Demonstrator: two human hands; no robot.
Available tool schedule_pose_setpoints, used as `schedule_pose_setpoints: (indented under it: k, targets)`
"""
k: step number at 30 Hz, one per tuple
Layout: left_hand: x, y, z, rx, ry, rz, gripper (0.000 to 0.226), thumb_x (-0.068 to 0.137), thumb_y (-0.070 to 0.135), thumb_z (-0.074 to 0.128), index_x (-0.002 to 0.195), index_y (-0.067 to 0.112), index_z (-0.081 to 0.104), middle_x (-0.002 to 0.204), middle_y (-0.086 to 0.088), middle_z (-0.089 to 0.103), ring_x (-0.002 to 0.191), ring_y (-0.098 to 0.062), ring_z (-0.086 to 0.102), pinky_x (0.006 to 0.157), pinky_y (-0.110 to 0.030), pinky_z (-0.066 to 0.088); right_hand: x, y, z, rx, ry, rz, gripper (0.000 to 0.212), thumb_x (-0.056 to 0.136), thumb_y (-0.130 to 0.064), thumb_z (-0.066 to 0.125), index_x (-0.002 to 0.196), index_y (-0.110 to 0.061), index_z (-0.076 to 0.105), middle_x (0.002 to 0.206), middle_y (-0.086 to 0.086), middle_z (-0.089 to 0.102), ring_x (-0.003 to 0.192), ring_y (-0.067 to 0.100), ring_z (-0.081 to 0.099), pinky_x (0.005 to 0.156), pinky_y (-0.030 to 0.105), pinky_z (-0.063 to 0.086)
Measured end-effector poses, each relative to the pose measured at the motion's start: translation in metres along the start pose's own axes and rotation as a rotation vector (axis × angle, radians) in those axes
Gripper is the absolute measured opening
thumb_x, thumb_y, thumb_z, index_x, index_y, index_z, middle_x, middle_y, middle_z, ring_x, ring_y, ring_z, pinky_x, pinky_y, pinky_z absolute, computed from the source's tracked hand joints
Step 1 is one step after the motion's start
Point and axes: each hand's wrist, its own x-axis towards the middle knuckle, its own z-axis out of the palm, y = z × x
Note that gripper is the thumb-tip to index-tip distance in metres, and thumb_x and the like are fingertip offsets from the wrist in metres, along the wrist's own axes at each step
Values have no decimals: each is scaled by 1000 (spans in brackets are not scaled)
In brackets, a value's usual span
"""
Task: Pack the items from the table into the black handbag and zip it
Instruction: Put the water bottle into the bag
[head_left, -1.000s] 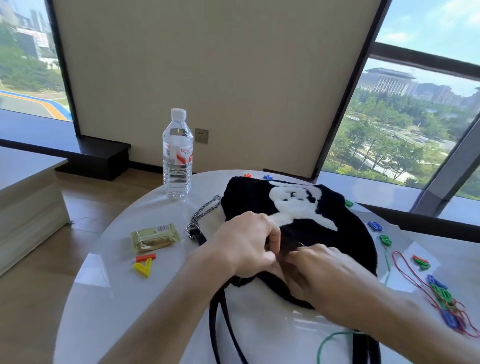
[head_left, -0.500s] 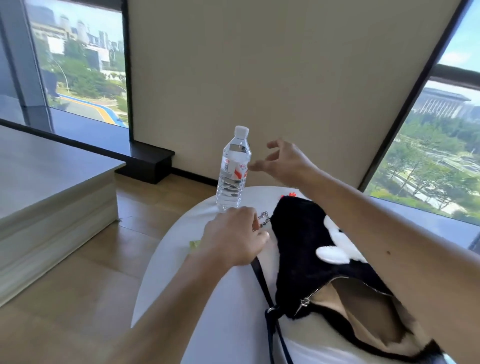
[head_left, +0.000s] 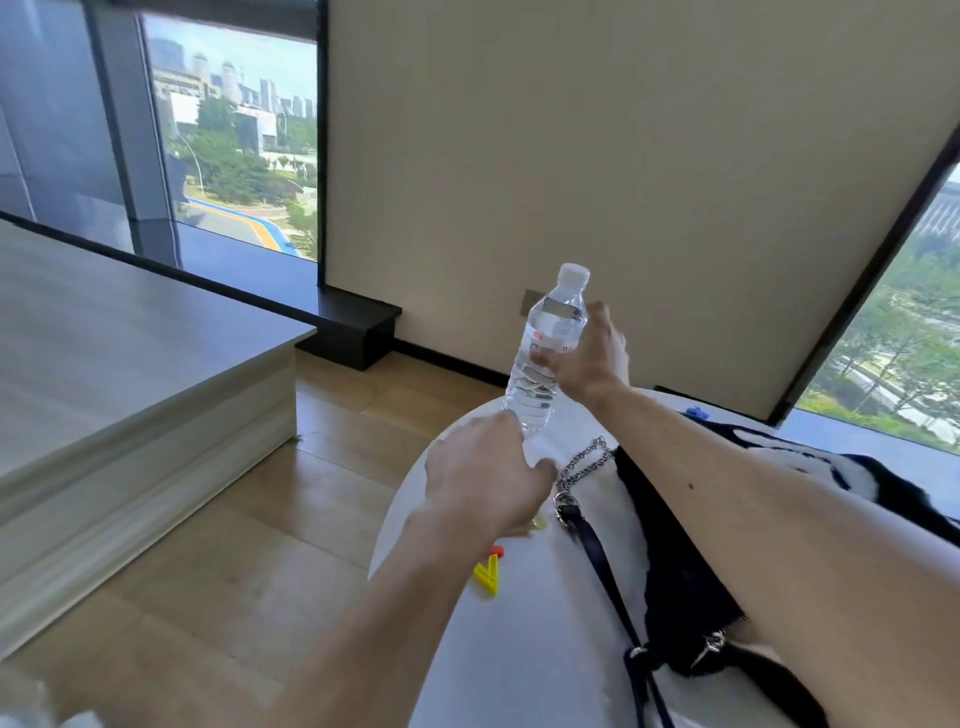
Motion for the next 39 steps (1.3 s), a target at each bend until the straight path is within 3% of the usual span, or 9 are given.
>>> schedule_pose_setpoints:
  k: [6, 10, 12, 17, 19, 23, 29, 35, 39]
  targets:
    - [-6, 33, -9, -110, 17, 46, 37, 86, 48, 64, 110, 22, 53, 113, 3, 56, 108, -20, 51, 82, -32, 41, -30, -10, -80, 85, 93, -199, 65, 68, -34, 90, 116, -20, 48, 105, -4, 67, 104, 28, 64, 87, 41, 52]
    - [-27, 74, -3, -228, -92, 337, 6, 92, 27, 61, 89, 27, 56, 102, 6, 56, 96, -17, 55, 81, -30, 45, -61, -13, -179, 234, 191, -260, 70, 62, -35, 92, 117, -20, 51, 99, -3, 69, 87, 23, 73, 75, 47, 60]
    - [-42, 95, 3, -197, -167, 498, 14, 92, 20, 59, 84, 31, 58, 99, 8, 53, 93, -16, 56, 83, -31, 47, -82, -4, -227, 307, 205, -267, 72, 61, -34, 92, 118, -21, 51, 106, 8, 71, 86, 25, 75, 71, 52, 62]
    - [-71, 123, 34, -145, -379, 757, 13, 94, 30, 62, 94, 35, 74, 109, 12, 49, 101, -2, 47, 90, -15, 38, -149, 26, -307, 256, 274, -292, 79, 60, -40, 91, 125, -20, 52, 106, 5, 74, 87, 24, 74, 69, 54, 62]
    - [-76, 123, 52, 3, -384, 757, 17, 94, 36, 60, 103, 34, 75, 114, 9, 45, 107, -8, 45, 94, -27, 43, -173, 41, -324, 216, 299, -315, 71, 61, -41, 90, 121, -27, 53, 104, -1, 74, 92, 21, 74, 77, 53, 61]
    - [-78, 122, 81, 370, -221, 610, 35, 97, 47, 47, 124, 29, 61, 120, 2, 47, 113, -21, 46, 79, -34, 38, -213, 66, -334, 285, 297, -335, 65, 63, -40, 88, 118, -43, 53, 104, -12, 75, 102, 12, 73, 92, 46, 57]
    - [-73, 129, 79, 143, 103, 508, 35, 90, 37, 63, 123, 25, 61, 109, 5, 59, 102, -20, 56, 84, -34, 45, -251, 94, -298, 415, 170, -352, 67, 66, -24, 91, 119, -39, 53, 119, -5, 69, 113, 18, 68, 72, 31, 63]
    - [-74, 136, 71, 23, 135, 583, 64, 78, 13, 64, 139, 17, 49, 120, 3, 51, 105, -22, 50, 89, -38, 43, -249, 124, -253, 196, 113, -431, 68, 73, -31, 82, 131, -43, 47, 121, -29, 62, 107, -7, 64, 78, 11, 55]
    - [-74, 134, 69, -104, 83, 646, 69, 74, 1, 62, 141, 12, 48, 121, 1, 47, 101, -22, 46, 90, -39, 44, -222, 148, -240, -213, 165, -523, 75, 76, -23, 85, 138, -24, 43, 128, -7, 62, 112, 5, 58, 88, 21, 49]
